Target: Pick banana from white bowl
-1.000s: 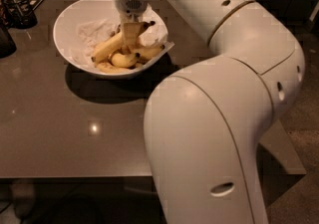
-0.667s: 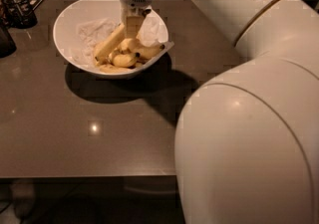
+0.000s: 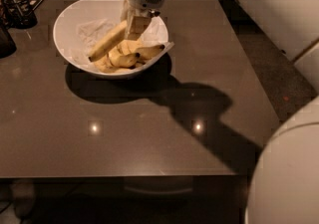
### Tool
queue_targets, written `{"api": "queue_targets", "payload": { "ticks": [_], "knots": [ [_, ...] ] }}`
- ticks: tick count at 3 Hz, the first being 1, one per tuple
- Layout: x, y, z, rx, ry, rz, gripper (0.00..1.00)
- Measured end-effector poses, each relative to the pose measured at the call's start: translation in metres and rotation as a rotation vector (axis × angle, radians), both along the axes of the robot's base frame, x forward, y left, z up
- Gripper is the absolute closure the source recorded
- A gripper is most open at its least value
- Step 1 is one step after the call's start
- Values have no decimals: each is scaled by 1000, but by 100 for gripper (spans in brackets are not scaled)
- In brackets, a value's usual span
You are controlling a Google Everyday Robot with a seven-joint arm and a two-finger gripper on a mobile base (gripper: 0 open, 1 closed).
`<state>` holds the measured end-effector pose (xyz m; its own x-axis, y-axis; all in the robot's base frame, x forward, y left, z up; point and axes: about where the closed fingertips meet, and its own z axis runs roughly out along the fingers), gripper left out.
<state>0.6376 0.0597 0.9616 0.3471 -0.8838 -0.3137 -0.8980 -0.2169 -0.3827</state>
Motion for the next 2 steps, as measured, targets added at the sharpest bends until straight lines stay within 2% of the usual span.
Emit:
{"api": "queue_targets", "payload": {
  "ticks": [2],
  "knots": [
    [-47,-25,3,181,-13,8,100]
  ]
}}
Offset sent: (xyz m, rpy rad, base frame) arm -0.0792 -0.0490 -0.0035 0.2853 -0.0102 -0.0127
